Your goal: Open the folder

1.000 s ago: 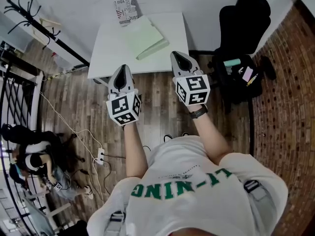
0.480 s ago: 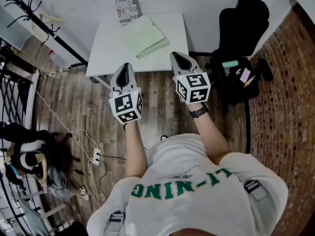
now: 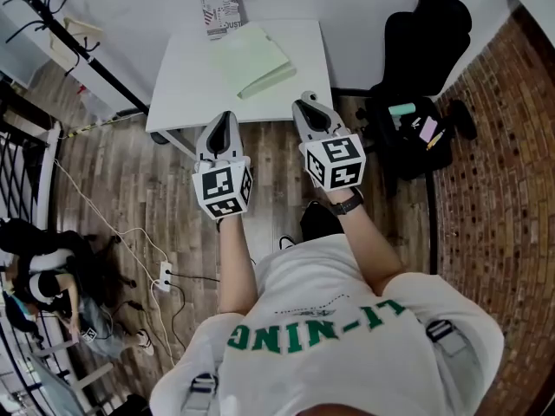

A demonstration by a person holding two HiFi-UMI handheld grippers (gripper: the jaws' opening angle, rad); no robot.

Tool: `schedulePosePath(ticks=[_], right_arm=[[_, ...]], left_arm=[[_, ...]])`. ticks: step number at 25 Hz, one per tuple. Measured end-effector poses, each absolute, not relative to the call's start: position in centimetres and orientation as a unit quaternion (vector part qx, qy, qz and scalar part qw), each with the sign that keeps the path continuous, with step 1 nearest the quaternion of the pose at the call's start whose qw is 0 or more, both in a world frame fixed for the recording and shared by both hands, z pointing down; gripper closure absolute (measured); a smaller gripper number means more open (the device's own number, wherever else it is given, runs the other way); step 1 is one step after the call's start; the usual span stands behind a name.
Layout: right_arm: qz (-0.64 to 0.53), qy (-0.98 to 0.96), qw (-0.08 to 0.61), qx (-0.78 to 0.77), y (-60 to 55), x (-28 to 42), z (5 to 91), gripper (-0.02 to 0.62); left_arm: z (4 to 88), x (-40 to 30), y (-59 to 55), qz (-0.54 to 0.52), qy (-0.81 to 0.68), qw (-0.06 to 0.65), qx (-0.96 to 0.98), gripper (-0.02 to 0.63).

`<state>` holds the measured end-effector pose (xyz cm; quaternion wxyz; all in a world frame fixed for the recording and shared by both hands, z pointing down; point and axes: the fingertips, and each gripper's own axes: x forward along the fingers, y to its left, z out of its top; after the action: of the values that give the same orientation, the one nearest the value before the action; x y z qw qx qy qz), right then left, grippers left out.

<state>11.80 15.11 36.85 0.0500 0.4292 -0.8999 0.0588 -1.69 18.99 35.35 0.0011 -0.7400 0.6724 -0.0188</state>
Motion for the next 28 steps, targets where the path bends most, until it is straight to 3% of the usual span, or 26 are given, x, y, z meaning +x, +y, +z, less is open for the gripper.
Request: schedulePosePath(ticks=[7, 21, 28], right_arm=[[0.057, -0.904, 0.056, 0.419, 8.8, 10.7, 37.7, 0.571], [0.057, -0.927, 0.054, 0.368, -15.3, 9.0, 35.7, 0.547], [0.098, -0.933, 0.082, 0.337, -21.7, 7.6, 39.7, 0.545]], left_arm=[[36.3, -2.8, 12.5, -0.015, 0.675, -0.004, -0.737, 0.591], [35.2, -2.5, -10.6, -0.023, 0.700, 0.002, -0.714, 0.591], [38.1, -3.9, -15.8, -0.041, 0.719, -0.022, -0.693, 0.591]])
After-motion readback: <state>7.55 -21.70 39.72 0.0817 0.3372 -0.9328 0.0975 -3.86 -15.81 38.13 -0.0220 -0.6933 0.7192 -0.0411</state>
